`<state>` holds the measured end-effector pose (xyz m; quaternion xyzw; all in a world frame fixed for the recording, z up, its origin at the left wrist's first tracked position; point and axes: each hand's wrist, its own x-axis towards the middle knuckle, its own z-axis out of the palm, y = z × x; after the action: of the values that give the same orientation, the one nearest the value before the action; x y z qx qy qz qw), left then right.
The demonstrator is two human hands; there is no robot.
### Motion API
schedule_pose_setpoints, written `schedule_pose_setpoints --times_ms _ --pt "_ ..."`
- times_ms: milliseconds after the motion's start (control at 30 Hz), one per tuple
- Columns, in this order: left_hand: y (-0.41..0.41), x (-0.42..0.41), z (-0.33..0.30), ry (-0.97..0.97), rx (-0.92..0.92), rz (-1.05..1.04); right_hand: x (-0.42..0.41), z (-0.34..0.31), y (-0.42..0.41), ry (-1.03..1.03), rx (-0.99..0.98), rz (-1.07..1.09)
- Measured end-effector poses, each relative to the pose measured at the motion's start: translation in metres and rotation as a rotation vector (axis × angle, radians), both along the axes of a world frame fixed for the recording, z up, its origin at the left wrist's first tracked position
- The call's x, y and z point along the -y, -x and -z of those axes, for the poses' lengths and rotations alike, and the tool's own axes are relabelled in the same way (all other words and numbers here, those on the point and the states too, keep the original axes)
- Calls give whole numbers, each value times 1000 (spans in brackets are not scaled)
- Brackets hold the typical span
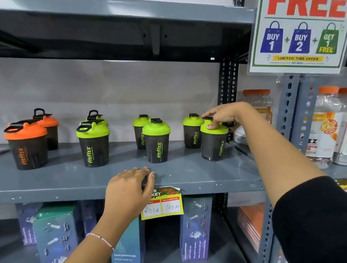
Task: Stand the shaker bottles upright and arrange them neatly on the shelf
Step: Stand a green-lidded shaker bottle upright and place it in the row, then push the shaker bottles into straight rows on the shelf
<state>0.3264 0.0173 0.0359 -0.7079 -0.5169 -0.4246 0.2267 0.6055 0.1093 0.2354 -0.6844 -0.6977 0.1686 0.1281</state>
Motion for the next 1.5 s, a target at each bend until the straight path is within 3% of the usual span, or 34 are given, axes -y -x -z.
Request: schedule_pose_setpoints --times_ms 100,300,400,500,600,733,833,1067,1367,1500 --pt "0 -1 0 25 -6 -13 -1 9 17 -129 136 92" --pt "-5 -1 -12 186 52 -141 -14 22 29 -223 172 247" --pt "-9 -6 -35 287 227 -181 -9 29 27 -241 151 276" --pt "-11 -22 -55 307 561 13 9 48 23 -352 -120 303" --pt "-22 -49 -60 318 680 171 17 91 22 -538 -538 352" --pt "-45 -76 -67 366 824 247 10 139 26 -551 -695 357" --pt "-48 -83 -65 446 782 176 10 146 25 -535 -635 395" --pt "-10 -85 -60 433 791 101 17 143 39 -568 -466 282" --pt "-4 -84 -58 443 825 133 20 142 40 -529 -479 275" --pt "-5 -76 -59 470 816 158 19 143 34 -508 -584 249"
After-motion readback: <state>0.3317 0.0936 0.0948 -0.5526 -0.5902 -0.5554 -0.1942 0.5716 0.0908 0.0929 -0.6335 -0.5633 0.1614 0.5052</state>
